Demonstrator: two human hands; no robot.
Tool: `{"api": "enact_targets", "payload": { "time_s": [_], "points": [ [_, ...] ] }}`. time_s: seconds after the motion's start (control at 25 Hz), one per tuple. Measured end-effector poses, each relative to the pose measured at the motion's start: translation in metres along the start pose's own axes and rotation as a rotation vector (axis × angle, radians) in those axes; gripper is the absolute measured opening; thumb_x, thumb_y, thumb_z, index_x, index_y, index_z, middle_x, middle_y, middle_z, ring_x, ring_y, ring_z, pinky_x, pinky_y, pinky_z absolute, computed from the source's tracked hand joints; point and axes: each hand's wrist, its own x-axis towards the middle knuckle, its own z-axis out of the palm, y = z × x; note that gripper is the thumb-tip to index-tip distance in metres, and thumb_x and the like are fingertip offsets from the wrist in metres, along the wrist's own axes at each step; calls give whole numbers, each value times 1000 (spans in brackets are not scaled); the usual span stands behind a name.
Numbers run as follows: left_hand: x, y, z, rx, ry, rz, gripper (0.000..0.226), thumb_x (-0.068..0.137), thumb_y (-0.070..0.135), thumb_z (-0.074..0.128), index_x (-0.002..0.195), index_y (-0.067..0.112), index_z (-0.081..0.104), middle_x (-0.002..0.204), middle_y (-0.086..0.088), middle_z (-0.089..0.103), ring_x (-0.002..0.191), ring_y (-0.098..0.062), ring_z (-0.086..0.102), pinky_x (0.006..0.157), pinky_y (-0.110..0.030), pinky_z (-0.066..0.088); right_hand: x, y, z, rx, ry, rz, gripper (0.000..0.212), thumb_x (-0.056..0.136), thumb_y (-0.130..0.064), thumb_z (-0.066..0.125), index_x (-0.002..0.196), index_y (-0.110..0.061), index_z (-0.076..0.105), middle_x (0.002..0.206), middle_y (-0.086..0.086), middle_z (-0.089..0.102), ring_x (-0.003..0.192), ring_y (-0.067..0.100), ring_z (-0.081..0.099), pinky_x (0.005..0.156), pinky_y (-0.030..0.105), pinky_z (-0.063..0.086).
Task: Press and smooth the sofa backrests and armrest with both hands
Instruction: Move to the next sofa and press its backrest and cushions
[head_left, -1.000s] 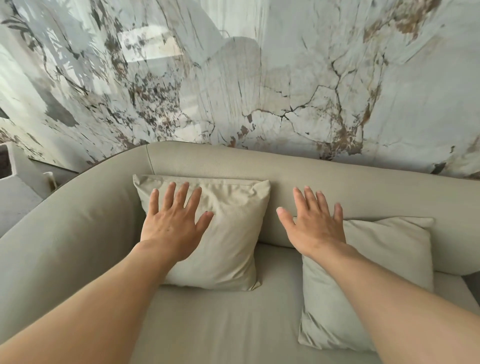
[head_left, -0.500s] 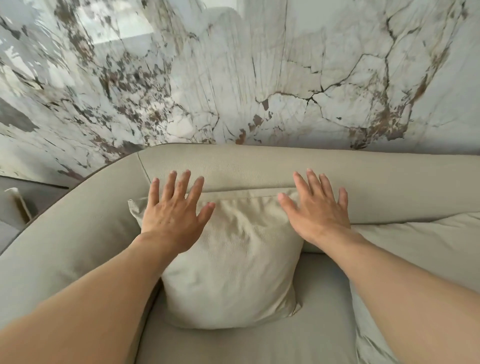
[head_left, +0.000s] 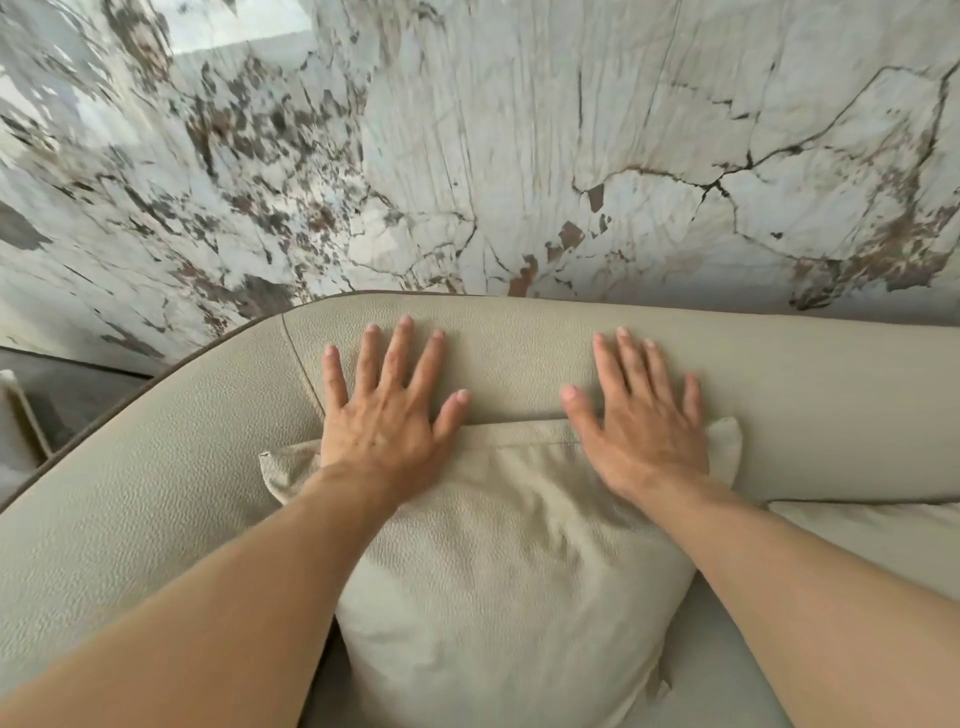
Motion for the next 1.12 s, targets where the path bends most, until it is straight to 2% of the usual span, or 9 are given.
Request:
{"api": "enact_targets", "payload": {
  "time_s": [0.08,0.24,0.4,0.6,1.12],
  "points": [
    [0,1,17,7,70,-11,70,90,67,6,151,37,-11,163,5,-8,148,-24,-14,117,-55,-10,1,0,15,-30,88,-7,73,88,-66,2,151,-31,-10,162,-6,-14,147,16,-16,117,51,-10],
    [5,2,40,2,212,-28,69,91,59,26,153,33,9,162,0,14,148,-29,5,116,-57,-1,4,-2,40,-20,291,16,74,90,-61,22,153,-23,13,162,3,12,148,25,4,116,54,-2],
    [11,2,50,6,301,-17,71,88,57,32,152,31,18,159,-3,24,146,-32,15,115,-59,4,10,-2,50,-16,423,7,73,89,-58,31,151,-20,24,158,7,26,146,30,16,115,58,6],
    [19,0,55,35,344,-19,71,87,57,33,151,29,25,158,-5,28,145,-32,17,115,-60,7,18,-3,53,-26,476,13,73,89,-58,32,150,-20,26,157,7,28,146,30,18,115,58,7],
    [51,-3,59,47,369,-9,71,86,57,33,150,28,26,156,-7,30,144,-33,19,114,-58,4,44,-6,56,-25,541,30,72,88,-58,33,150,-20,28,157,7,29,146,30,18,115,57,7]
  ]
}}
